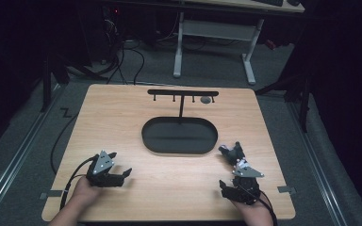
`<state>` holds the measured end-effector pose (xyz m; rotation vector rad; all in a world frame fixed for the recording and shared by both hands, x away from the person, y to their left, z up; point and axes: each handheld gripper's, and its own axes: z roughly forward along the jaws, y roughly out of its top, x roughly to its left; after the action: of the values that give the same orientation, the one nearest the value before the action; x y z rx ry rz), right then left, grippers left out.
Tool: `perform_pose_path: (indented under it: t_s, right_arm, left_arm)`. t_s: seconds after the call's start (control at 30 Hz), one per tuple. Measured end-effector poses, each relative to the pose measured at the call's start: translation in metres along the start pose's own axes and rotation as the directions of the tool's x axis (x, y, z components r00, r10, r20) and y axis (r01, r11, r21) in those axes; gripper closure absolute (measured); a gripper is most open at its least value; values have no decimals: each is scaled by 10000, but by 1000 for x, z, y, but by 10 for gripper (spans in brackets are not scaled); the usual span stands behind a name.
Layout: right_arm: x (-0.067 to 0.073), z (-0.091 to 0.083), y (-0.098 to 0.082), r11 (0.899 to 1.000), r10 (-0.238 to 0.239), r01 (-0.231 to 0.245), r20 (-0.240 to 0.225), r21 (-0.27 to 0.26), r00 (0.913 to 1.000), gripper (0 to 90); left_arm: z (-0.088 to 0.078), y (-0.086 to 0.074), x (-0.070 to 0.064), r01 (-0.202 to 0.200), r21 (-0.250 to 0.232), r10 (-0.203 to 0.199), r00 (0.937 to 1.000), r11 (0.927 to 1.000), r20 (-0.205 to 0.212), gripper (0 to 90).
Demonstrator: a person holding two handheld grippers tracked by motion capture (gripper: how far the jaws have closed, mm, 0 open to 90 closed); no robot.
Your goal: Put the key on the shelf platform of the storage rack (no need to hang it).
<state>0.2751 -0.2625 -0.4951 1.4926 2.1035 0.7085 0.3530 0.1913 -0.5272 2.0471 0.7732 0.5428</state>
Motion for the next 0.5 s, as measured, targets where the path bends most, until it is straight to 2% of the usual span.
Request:
perform_pose_path:
  t_s: [0.17, 0.37, 0.5]
  right_arm:
    - [-1, 2, 4, 9984, -46, 37, 145, 569, 9999, 251]
    - [-4, 0, 14, 9921, -80, 71, 72, 1252, 9999, 237]
    - [0, 0, 22, 9839, -577, 541, 163, 1705, 9982, 224]
  left_arm:
    - [0, 0, 0, 14, 2, -14, 10000, 10000, -13, 154]
    - [0, 0, 0, 2, 19, -2, 10000, 10000, -22, 154]
    - [0, 0, 0, 5, 25, -5, 10000, 10000, -21, 154]
